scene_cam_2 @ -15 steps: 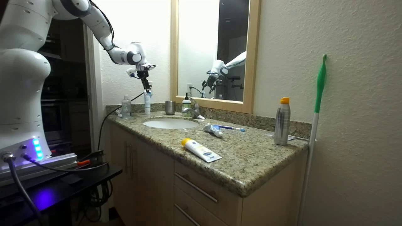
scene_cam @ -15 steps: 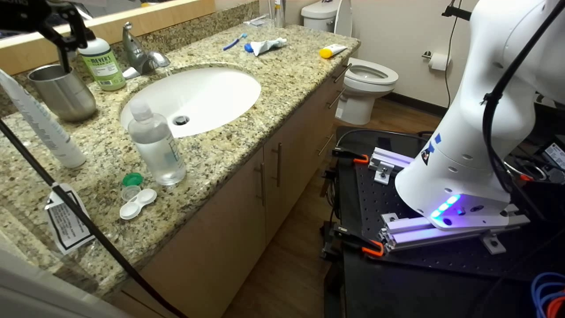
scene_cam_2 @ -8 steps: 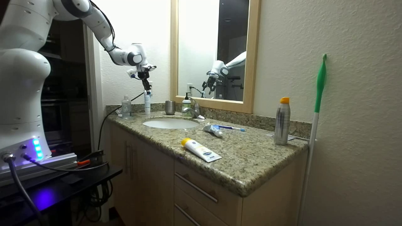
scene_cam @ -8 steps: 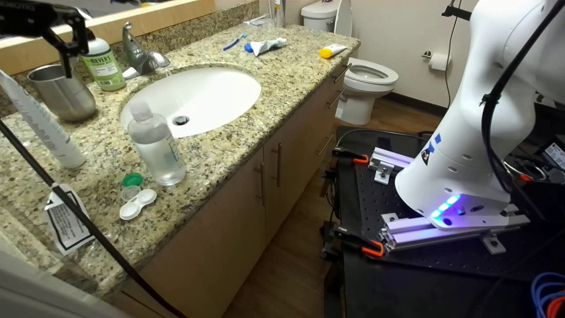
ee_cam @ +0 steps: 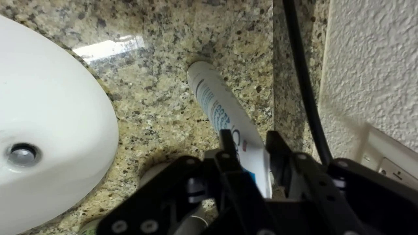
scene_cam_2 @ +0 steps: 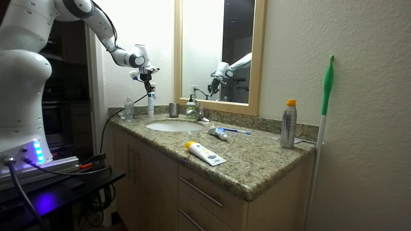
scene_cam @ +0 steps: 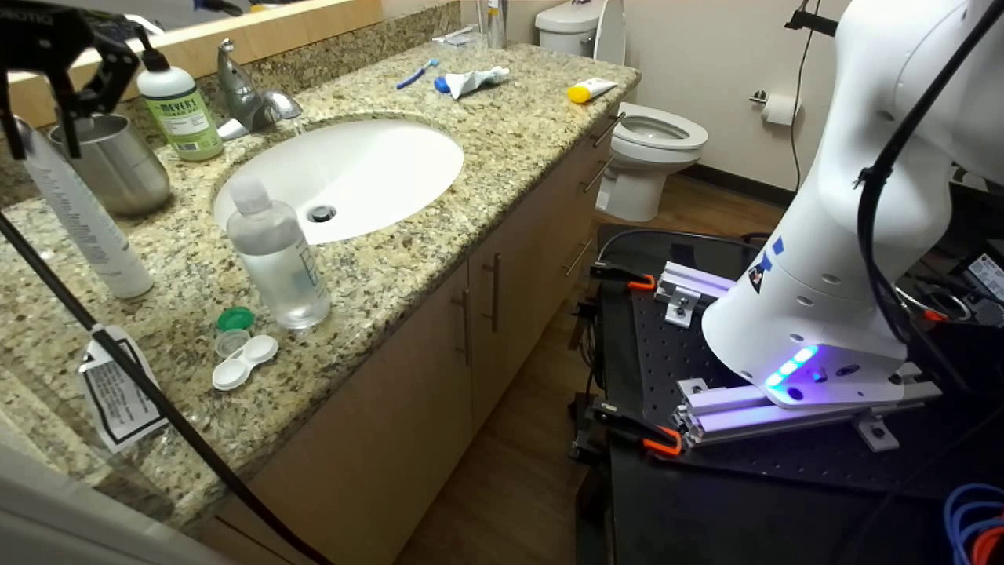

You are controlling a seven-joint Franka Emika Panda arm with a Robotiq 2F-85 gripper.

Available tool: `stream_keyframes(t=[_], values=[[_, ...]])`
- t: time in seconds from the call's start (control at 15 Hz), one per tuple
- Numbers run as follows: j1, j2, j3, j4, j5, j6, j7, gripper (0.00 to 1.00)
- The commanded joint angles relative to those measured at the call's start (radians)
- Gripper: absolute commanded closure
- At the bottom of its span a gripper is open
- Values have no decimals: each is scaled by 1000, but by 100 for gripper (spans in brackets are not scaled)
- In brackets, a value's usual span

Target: Move the white bottle to the right side of the sink counter

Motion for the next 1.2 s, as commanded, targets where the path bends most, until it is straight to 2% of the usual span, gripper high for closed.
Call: stream_keyframes(t=[0.0,0.27,0.4,0.47,0.53,0.67,0.8,1.0,1.13], values=[[-14,3,-2,4,34,-3,-40,98],[-13,-4,-24,20,21,-23,0,98],[29,-20,-96,41,-100,-56,134,100],[54,-43,-149,59,-200,-83,231,98],[58,-64,-172,84,-261,-117,296,98],[57,-118,-210,134,-385,-256,418,98],[28,-182,-214,159,-460,-416,475,98],[-40,-260,-206,230,-481,-676,499,98],[-100,-275,-214,327,-462,-833,504,98]])
